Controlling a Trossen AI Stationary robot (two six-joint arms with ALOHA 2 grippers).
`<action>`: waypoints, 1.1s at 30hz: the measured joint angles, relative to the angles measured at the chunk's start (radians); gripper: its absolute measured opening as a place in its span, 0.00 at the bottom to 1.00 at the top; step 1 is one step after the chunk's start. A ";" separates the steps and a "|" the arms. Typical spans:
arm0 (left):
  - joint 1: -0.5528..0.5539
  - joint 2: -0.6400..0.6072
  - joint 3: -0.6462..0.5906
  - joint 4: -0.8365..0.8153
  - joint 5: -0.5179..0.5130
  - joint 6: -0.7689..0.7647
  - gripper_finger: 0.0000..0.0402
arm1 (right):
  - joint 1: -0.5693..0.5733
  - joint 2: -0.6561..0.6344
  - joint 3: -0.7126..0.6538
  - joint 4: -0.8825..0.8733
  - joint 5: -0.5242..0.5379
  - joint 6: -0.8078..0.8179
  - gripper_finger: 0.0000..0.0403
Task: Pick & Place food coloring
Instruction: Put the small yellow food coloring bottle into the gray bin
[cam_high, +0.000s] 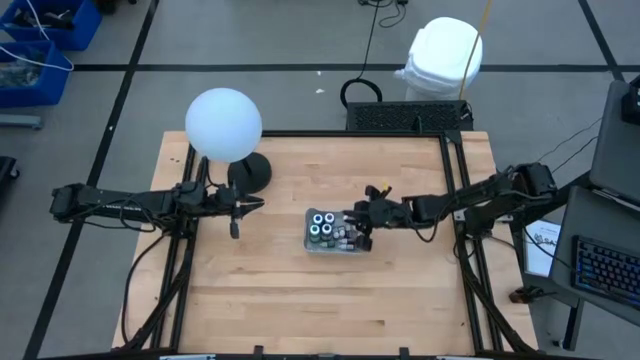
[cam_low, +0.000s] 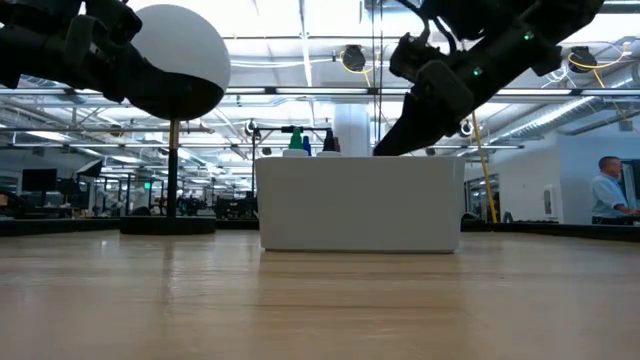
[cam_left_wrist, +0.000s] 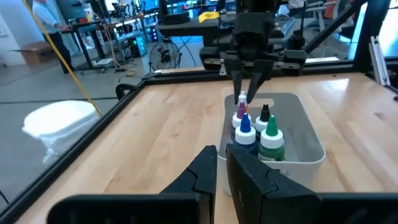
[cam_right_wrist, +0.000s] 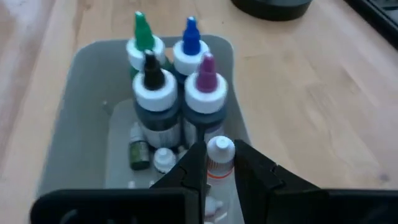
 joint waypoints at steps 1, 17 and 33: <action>0.000 0.000 0.000 0.000 0.000 0.004 0.11 | -0.008 0.000 0.000 -0.004 -0.014 -0.012 0.12; 0.000 0.000 0.000 0.030 0.000 0.032 0.11 | -0.030 0.000 -0.002 -0.016 -0.023 -0.138 0.12; 0.001 0.000 0.000 0.027 0.000 0.151 0.11 | 0.104 -0.082 0.073 -0.202 -0.096 -0.153 0.12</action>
